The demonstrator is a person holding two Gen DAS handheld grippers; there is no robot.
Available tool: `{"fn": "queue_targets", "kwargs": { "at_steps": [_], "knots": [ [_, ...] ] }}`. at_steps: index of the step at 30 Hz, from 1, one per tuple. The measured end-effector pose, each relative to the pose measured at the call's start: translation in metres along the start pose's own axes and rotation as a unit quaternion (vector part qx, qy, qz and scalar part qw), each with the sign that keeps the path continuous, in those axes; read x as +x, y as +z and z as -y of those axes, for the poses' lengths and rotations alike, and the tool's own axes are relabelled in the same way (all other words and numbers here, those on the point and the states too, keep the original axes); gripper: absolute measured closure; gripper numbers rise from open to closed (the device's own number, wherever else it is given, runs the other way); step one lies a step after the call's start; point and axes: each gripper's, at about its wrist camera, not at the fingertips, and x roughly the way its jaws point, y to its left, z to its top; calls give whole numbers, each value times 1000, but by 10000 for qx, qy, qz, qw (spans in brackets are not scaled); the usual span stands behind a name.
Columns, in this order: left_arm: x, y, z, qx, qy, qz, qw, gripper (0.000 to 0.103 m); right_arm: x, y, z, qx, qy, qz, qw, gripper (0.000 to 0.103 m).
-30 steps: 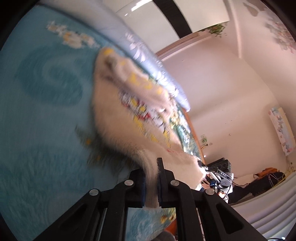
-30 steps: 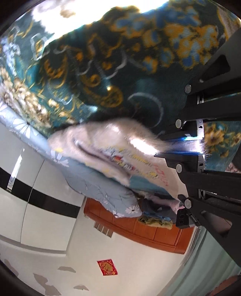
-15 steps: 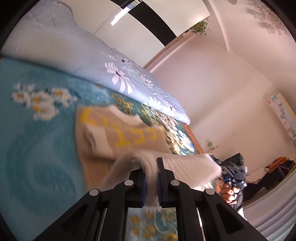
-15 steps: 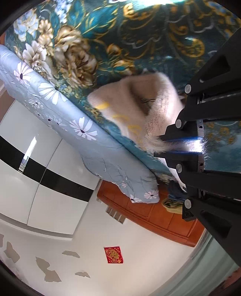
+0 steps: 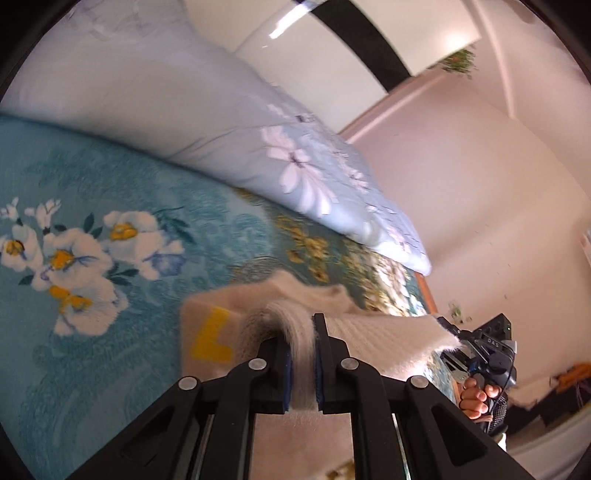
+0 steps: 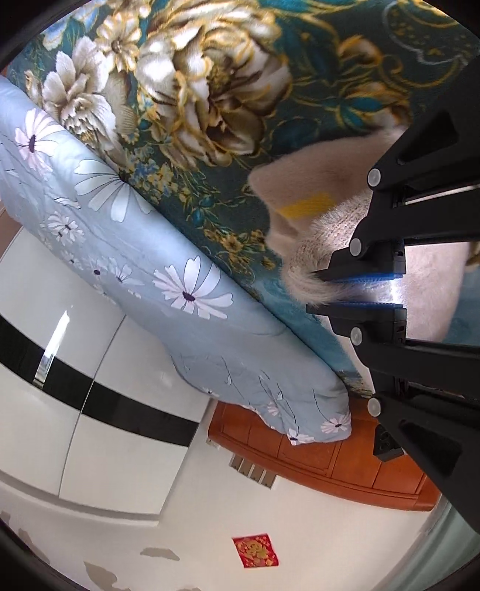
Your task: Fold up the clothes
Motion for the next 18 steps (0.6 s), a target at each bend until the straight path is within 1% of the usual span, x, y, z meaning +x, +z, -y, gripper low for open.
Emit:
{"fn": "queue_targets", "kwargs": {
  "at_steps": [4,9,10,12,14,16,17,18],
  "knots": [
    [24,3,-23,-297,157,-128,9994,93,35,14,16,237,-283,-199,9991,95],
    [43,-1,-42,-609,201,-212,9977,92,59,20,35,481,-554,-358,9967,95],
    [45,-1,-44,-643,158,-207,9976,90,61,21,38,488,-569,-387,9964,94],
    [47,-1,-47,-721,75,-215,9971,90,64,22,40,446,-633,-429,9961,94],
    [47,1,-50,-831,-79,-264,9962,90,65,23,40,389,-682,-478,9958,94],
    [46,3,-54,-1055,-289,-306,9935,86,62,24,37,303,-655,-468,9963,93],
    [44,3,-56,-1151,-438,-288,9920,84,60,24,35,249,-628,-455,9967,91],
    [41,4,-54,-1152,-523,-222,9917,77,58,25,33,194,-602,-442,9970,82]
  ]
}}
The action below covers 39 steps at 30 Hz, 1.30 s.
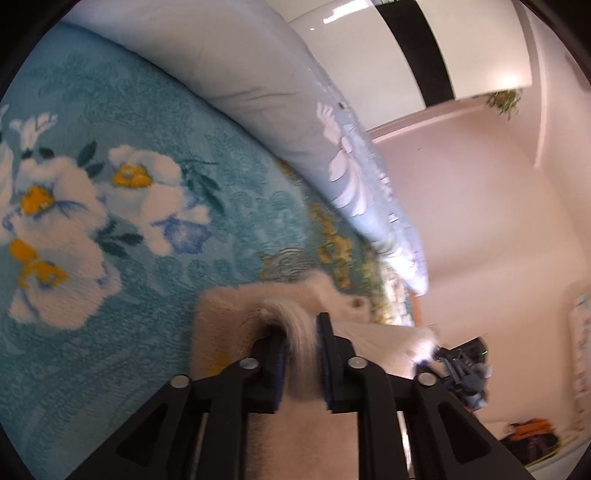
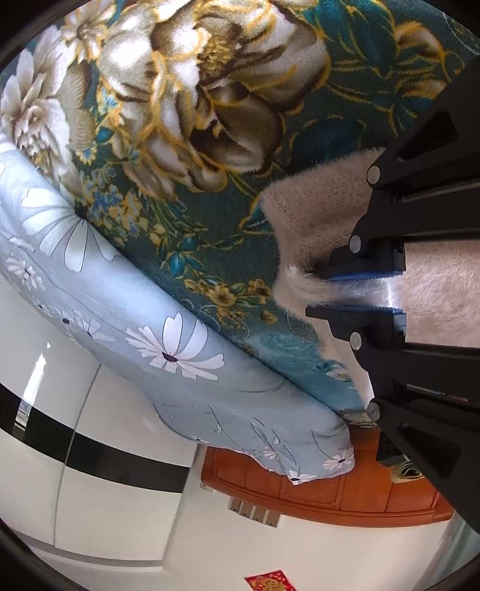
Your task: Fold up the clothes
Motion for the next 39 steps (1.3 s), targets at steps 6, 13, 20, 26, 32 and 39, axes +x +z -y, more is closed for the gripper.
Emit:
{"fn": "queue_targets", "kwargs": {
  "at_steps": [6,13,20,26,32,39],
  "knots": [
    [-27,-5,25,451,40,536,9975,41,-30,-1,-5,-259,121,391,9988,41],
    [-30,-30,22,974,609,-25,9934,35,-46,-32,31,-210,202,150,9995,33],
    [-10,-47,-7,741,964,-346,9920,33,-29,-59,64,44,628,-269,9977,19],
    [9,-48,-21,379,543,-417,9969,32,-10,-57,57,-126,495,-325,9982,19],
    [17,-48,-17,331,616,-342,9970,33,0,-54,52,-291,358,-375,9982,17],
    [14,-53,-13,394,742,-277,9961,42,-3,-60,53,-254,115,-291,9992,33]
  ]
}}
